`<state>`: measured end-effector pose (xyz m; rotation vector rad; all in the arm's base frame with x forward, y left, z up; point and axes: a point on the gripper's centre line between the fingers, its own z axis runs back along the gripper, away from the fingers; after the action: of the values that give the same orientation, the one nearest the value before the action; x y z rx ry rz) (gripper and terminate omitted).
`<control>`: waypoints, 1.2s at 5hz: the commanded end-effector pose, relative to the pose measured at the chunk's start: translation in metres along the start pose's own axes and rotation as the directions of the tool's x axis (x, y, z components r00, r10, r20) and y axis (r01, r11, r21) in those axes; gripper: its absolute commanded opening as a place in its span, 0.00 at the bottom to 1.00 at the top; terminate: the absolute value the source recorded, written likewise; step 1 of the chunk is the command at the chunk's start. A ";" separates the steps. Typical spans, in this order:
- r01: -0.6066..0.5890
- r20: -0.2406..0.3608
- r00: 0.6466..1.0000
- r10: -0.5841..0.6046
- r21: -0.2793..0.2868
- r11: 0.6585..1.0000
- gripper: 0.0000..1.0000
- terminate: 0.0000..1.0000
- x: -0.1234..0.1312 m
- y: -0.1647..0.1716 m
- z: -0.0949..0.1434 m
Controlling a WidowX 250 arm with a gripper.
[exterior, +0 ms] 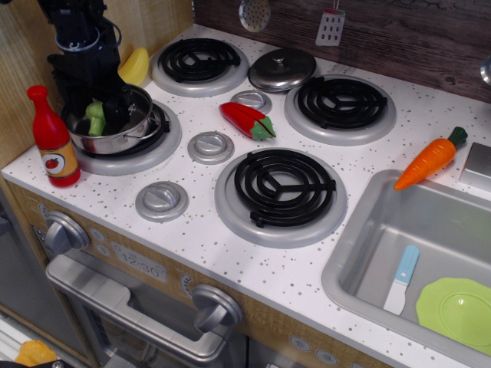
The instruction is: Take broccoli out of pan
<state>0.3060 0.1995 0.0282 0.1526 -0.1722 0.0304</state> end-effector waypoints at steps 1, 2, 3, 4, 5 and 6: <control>-0.006 0.061 0.998 0.004 0.022 1.000 1.00 0.00 0.005 0.006 0.003; -0.025 0.052 0.998 0.025 0.008 1.000 0.00 0.00 0.007 0.004 0.004; 0.023 0.004 1.000 -0.023 0.000 1.000 0.00 0.00 0.014 0.001 0.025; 0.021 -0.033 0.999 -0.019 0.078 0.997 0.00 0.00 0.025 -0.011 0.062; 0.011 -0.020 1.000 -0.008 0.167 0.986 0.00 0.00 0.030 -0.032 0.087; -0.018 -0.035 0.999 0.025 0.188 0.982 0.00 0.00 0.028 -0.063 0.100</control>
<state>0.3148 0.1039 0.0924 0.3041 -0.0436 0.0706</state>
